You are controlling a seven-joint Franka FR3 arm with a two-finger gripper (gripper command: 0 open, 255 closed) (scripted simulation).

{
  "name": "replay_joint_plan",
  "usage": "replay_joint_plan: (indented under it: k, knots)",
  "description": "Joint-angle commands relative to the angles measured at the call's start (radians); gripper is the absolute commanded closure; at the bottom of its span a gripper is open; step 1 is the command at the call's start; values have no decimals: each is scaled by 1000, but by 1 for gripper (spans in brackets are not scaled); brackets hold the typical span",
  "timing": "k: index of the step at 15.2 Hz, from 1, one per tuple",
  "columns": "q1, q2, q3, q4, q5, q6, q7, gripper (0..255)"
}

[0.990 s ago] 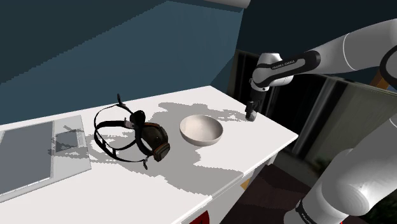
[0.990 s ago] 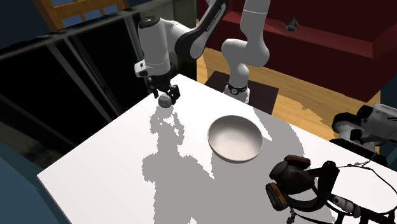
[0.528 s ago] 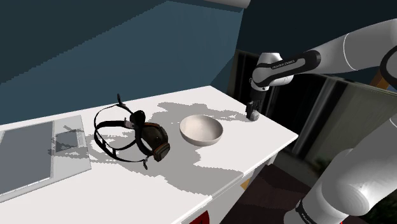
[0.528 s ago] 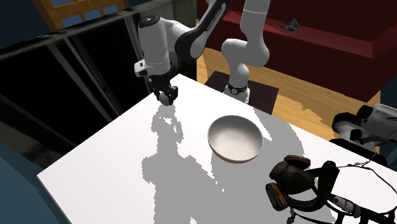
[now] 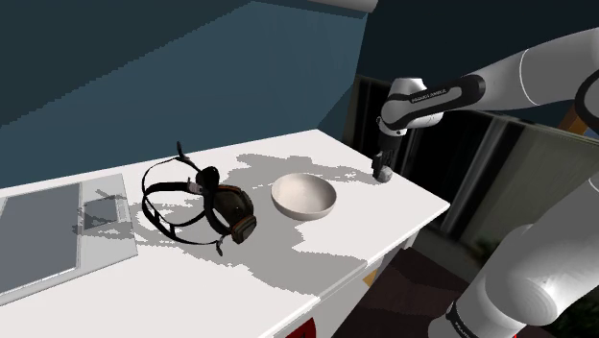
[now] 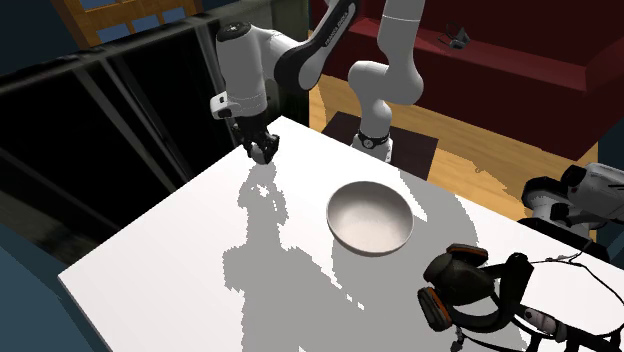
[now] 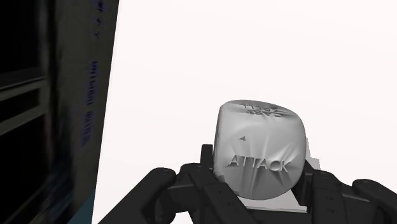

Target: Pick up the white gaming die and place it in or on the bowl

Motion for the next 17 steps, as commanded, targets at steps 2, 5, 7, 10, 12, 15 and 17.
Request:
replay_joint_plan:
  k: [2,5,7,10,12,15,17]
  knots:
    - [0,-18,4,22,-4,-40,4,255]
    - [0,-34,7,48,-7,-82,7,255]
    - [0,-43,10,67,-9,-109,8,255]
    - [1,-54,13,97,-11,-151,10,255]
    - [1,-61,15,118,-11,-178,11,255]
    - [2,-69,18,151,-12,-219,11,255]
    - [3,-74,20,174,-12,-246,12,255]
